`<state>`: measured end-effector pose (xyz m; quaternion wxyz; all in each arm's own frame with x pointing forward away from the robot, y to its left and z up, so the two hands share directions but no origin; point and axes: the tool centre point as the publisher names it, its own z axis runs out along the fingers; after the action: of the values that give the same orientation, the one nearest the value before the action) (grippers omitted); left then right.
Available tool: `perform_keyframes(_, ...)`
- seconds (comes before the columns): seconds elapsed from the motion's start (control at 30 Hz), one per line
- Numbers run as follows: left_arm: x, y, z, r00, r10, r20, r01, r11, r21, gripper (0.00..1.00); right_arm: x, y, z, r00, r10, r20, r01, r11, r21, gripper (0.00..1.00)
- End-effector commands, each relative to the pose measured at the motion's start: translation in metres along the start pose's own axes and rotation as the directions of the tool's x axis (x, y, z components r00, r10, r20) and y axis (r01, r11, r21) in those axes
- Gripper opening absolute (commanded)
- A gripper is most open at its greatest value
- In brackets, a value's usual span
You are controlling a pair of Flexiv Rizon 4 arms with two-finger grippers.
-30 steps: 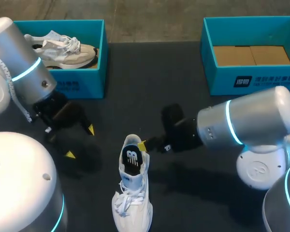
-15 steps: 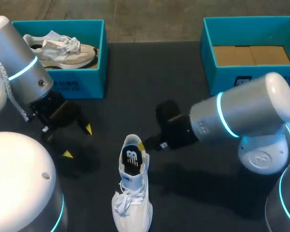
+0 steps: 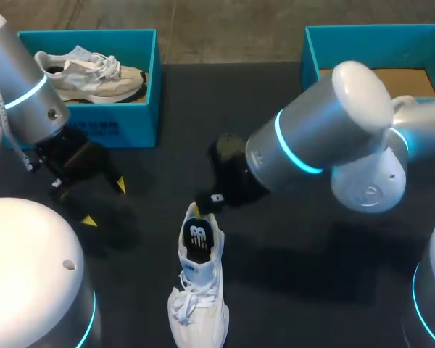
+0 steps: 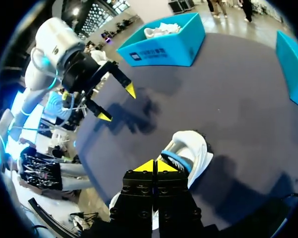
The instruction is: Take the shoe out of the shoebox, open the shoe tongue, remove and reinsert the insole, then place the shoe into the shoebox
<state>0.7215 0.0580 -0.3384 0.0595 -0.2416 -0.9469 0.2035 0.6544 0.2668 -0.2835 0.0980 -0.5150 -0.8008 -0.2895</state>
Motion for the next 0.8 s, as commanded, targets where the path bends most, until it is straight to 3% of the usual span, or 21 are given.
perform_keyframes(0.03,0.001,0.007,-0.009,1.000,-0.010,-0.008,0.010,1.000,-0.006,1.00,0.013,-0.016,0.002,0.796,0.030,0.604,0.016,0.997,-0.071,0.00)
perform_keyframes(0.3,-0.006,0.021,-0.020,0.999,0.004,-0.053,-0.005,1.000,-0.008,1.00,0.025,-0.022,0.013,0.696,0.063,0.715,0.033,0.992,-0.119,0.00)
perform_keyframes(0.8,-0.010,0.023,-0.022,0.997,-0.005,-0.073,0.003,1.000,-0.031,1.00,0.018,-0.014,0.026,0.684,0.063,0.727,0.041,0.991,-0.124,0.00)
